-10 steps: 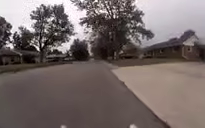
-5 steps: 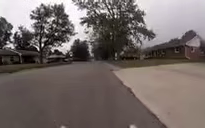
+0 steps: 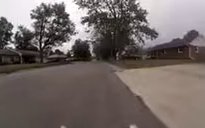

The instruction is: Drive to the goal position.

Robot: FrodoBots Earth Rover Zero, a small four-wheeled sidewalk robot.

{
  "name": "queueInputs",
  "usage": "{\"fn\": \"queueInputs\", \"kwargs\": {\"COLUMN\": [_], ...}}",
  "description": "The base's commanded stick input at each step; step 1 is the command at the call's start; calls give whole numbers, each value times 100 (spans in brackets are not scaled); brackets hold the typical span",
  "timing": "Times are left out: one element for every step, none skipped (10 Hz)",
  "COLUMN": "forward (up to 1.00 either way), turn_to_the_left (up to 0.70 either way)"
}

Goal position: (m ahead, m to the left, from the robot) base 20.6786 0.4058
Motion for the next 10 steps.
{"fn": "queueInputs", "kwargs": {"forward": [100, 100, 100, 100, 100, 100, 100, 100, 100, 100], "turn_to_the_left": [0, 0, 0, 0, 0, 0, -7, -2, 0, 0]}}
